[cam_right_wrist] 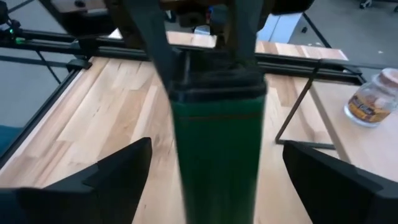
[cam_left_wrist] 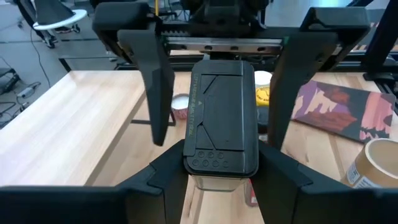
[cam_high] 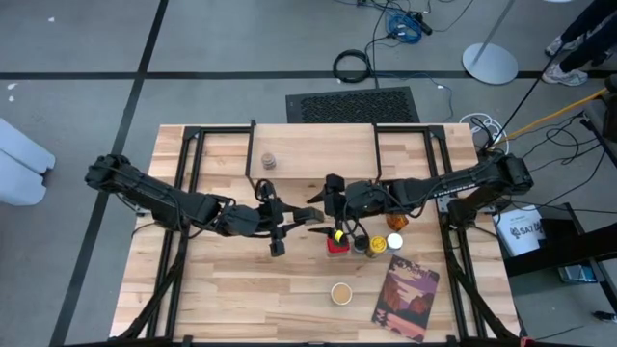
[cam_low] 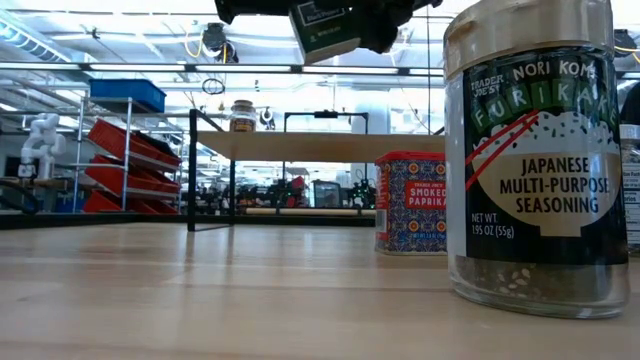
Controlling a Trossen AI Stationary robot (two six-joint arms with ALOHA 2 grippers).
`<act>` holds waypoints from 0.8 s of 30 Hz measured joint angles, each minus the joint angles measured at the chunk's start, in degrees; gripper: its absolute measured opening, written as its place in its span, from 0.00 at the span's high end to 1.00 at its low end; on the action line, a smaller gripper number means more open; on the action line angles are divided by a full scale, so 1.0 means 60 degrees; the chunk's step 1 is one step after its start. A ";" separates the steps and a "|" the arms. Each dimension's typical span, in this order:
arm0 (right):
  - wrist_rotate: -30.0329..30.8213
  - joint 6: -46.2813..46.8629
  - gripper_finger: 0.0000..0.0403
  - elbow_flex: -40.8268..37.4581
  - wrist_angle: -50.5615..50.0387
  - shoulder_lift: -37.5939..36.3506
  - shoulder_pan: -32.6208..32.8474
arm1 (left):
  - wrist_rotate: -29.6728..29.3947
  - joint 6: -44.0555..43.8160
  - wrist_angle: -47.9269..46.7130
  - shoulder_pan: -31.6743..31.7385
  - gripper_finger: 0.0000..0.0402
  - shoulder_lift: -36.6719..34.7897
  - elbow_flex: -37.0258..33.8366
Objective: Shelf spices
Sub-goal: Put a green packet of spices on the shelf
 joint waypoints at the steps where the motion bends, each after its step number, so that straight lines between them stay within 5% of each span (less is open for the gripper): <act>1: 0.0000 -0.0004 0.14 0.0000 0.0080 0.0023 -0.0009 | 0.0000 0.0002 0.0004 0.0000 0.60 0.0000 0.0000; 14: -0.0098 -0.0090 0.52 0.0000 0.0099 0.0054 -0.0054 | 0.0025 0.0212 -0.0029 0.0000 0.60 0.0000 0.0000; 24: -0.0113 -0.0262 0.67 0.0000 0.0105 0.0054 -0.0047 | 0.0033 0.0199 -0.0039 0.0000 0.60 0.0000 0.0000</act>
